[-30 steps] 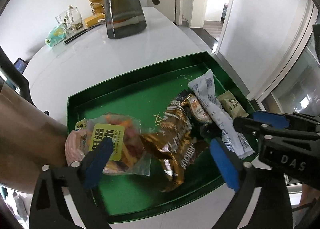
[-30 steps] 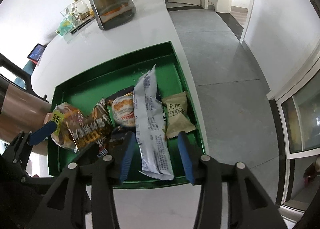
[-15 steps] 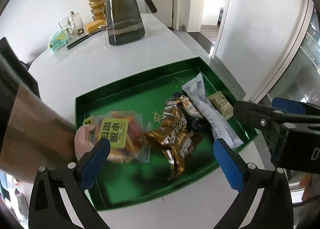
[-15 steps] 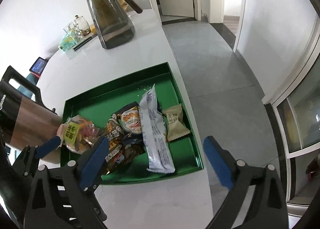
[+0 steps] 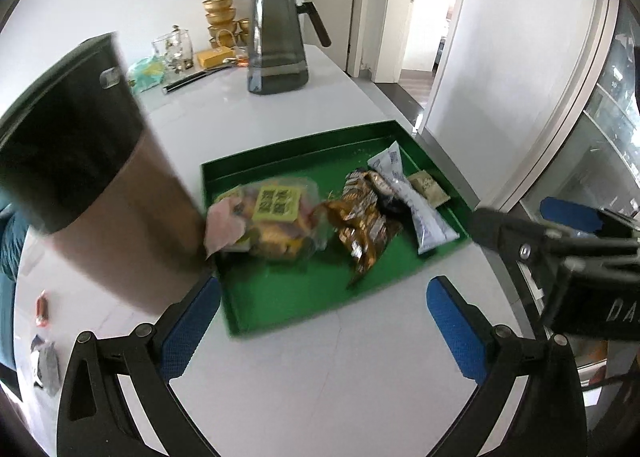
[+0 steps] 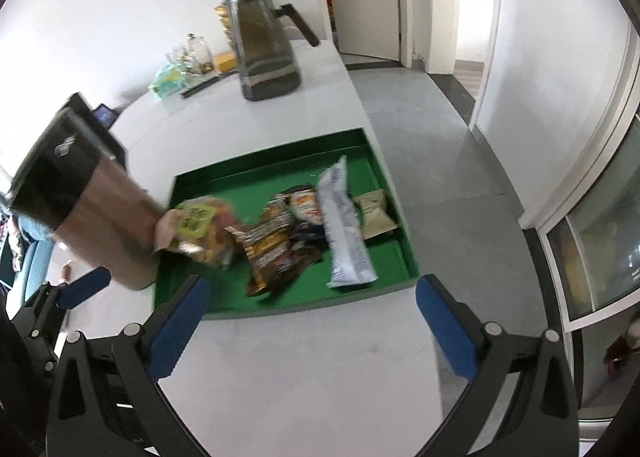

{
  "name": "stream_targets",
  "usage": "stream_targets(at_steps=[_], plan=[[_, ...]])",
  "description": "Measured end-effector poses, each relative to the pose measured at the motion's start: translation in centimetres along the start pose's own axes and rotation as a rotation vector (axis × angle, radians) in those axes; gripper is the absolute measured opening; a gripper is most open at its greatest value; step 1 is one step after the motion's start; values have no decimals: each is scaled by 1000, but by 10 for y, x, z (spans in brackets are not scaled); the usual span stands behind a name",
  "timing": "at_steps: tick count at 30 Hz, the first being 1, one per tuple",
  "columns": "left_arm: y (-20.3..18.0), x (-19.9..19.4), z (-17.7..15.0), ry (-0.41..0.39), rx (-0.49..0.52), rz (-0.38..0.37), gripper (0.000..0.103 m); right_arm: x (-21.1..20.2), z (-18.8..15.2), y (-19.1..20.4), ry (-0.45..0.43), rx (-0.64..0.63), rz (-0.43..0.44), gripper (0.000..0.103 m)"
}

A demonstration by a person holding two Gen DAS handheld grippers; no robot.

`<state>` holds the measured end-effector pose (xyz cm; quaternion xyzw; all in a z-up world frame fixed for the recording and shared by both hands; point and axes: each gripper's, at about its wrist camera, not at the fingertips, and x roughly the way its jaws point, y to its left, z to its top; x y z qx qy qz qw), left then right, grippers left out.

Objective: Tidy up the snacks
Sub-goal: 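Move both open tools back toward the remaining snacks on the table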

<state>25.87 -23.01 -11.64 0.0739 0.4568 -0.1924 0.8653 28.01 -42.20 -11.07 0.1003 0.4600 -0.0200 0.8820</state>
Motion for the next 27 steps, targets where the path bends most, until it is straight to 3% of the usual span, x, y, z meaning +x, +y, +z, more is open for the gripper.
stream_targets(at_steps=[8,18,27], plan=[[65,-41,-51,8,-46,27,101,-17,-30,55,-13,-26,53,103],[202,-65,-111,38,-114,114,101,3,-80,160,18,-26,30,103],[320,-55,-142,56,-178,154,101,17,-93,269,2,-66,26,103]])
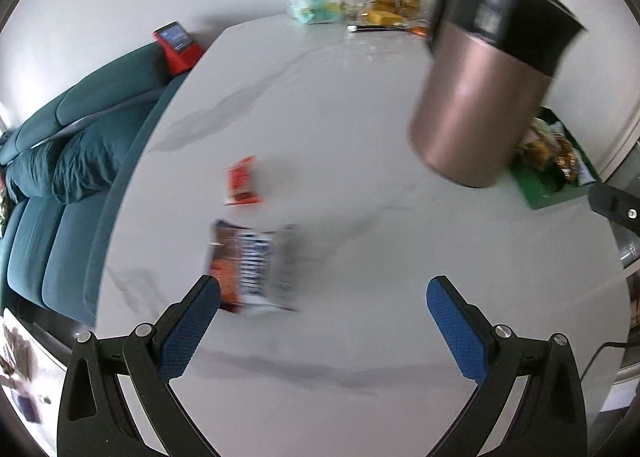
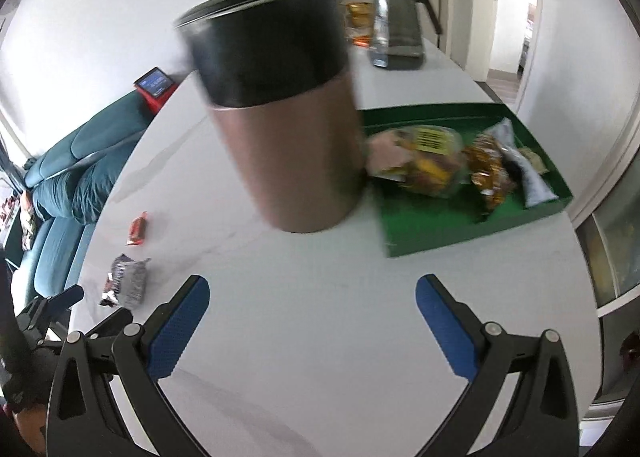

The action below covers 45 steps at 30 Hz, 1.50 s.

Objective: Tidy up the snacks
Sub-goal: 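Move both open tools back toward the remaining snacks on the table, then grasp the blue-white cookie packet with the left tool while the right tool grasps the red wrapper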

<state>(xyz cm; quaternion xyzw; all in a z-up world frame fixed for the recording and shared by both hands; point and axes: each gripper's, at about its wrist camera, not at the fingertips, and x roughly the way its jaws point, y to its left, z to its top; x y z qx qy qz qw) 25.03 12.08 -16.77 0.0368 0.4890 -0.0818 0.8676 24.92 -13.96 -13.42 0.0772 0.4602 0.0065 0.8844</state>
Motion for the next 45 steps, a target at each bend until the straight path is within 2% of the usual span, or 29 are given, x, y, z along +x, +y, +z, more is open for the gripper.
stream_targets(at_steps=[7,14,23,30,45], plan=[[53,26,0,23,-18,-47,101,30,8,82,13,-61,-17,103],[83,42,2,42,-66,-78,101,56,15,130,24,-120,-79,103],[94,61,3,76,-62,-92,101,79,8,133,89,-126,-128,103],[93,68,4,80,-69,-99,101,89,7,137,87,-131,-149,103],[93,75,9,81,-67,-102,99,105,14,137,112,-103,-135,103]])
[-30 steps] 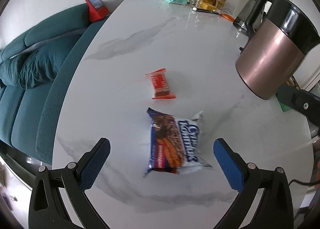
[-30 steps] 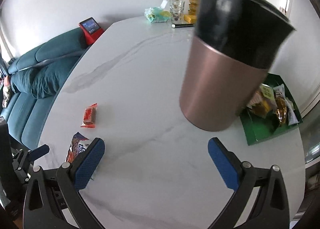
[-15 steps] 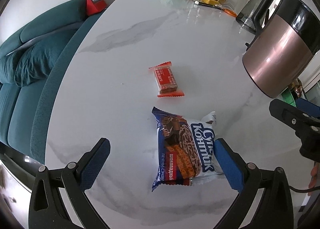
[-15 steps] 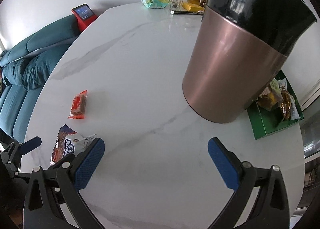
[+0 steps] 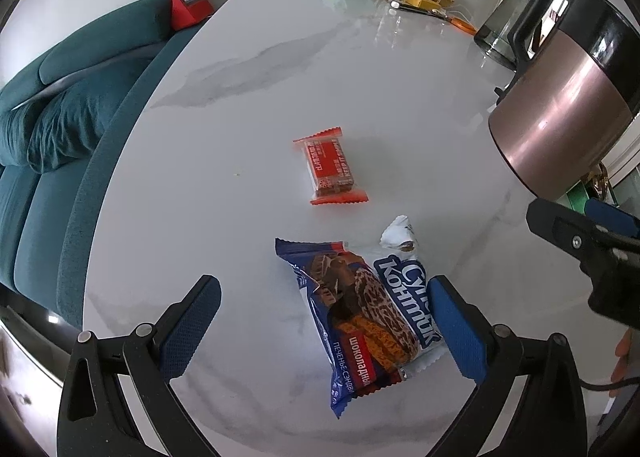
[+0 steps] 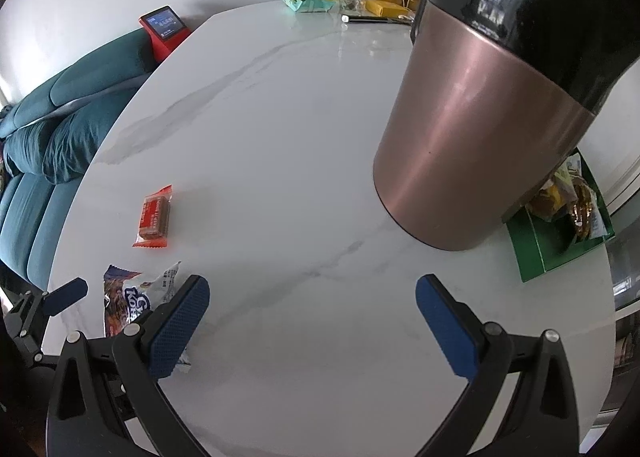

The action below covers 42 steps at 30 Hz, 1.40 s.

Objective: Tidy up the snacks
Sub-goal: 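Grasp the blue-white cookie packet with the left tool while the right tool grasps the red wrapper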

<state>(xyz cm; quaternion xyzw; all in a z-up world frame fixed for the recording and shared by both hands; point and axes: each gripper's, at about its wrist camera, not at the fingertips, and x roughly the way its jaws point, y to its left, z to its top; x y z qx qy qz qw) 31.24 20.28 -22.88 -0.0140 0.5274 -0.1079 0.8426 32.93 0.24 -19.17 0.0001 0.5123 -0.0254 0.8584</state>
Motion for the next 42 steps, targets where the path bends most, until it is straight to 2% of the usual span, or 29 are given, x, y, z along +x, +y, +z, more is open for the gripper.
stream_targets(at_steps=[2,4,6,13,21,25,29,31,42], plan=[[-1,-1,1,0,7,-12,93,2,1,-1,6,7,11,103],[-4,-2,2,1,18,-21,83,4,1,-2,10,10,15,103],[-7,-3,3,7,32,-21,80,5,2,-1,15,5,16,103],[-3,6,1,56,-24,-46,80,7,4,3,15,-1,23,103],[-3,7,1,53,-24,-44,79,13,6,10,36,-25,34,103],[0,4,1,43,-19,-31,59,19,9,21,46,-32,54,103],[7,2,3,46,-16,-16,58,23,14,31,42,-44,65,103],[13,-1,3,42,-27,-10,54,25,18,37,42,-49,75,103],[30,-3,3,41,-48,-11,53,37,30,68,62,-67,110,103]])
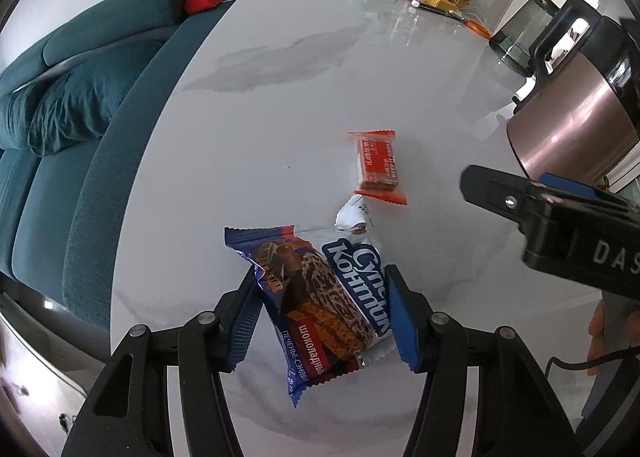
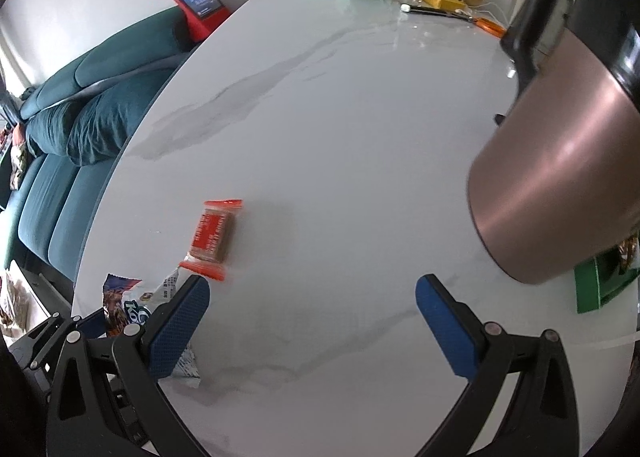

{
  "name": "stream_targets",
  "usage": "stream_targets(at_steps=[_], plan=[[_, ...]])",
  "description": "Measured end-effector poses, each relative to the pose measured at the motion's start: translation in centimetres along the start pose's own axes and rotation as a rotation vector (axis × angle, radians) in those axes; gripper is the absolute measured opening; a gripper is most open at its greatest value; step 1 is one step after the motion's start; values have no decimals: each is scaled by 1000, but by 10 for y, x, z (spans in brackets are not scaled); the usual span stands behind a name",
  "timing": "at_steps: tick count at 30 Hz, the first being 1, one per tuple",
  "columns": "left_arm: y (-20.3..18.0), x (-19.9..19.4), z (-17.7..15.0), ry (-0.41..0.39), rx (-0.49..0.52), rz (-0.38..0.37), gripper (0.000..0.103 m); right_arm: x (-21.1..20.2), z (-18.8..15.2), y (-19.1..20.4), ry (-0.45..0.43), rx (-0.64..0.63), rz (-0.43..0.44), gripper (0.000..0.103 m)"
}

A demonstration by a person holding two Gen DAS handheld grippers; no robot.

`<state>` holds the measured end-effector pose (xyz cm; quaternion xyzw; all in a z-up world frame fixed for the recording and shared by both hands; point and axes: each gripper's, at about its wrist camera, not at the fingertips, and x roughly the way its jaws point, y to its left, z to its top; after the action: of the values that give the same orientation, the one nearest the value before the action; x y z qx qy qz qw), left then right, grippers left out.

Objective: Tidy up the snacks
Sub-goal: 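Grasp the blue-white cookie packet with the left tool while the right tool grasps the red wrapper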

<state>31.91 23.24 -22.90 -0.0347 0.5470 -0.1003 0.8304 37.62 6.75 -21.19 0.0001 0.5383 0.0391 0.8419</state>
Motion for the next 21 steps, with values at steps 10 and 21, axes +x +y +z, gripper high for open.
stream_targets(at_steps=[10,21], plan=[[11,-1,2,-4,-13,8,53,28,16,25,43,9,32,103],[12,-1,2,-13,-24,23,53,48,19,39,70,4,46,103]])
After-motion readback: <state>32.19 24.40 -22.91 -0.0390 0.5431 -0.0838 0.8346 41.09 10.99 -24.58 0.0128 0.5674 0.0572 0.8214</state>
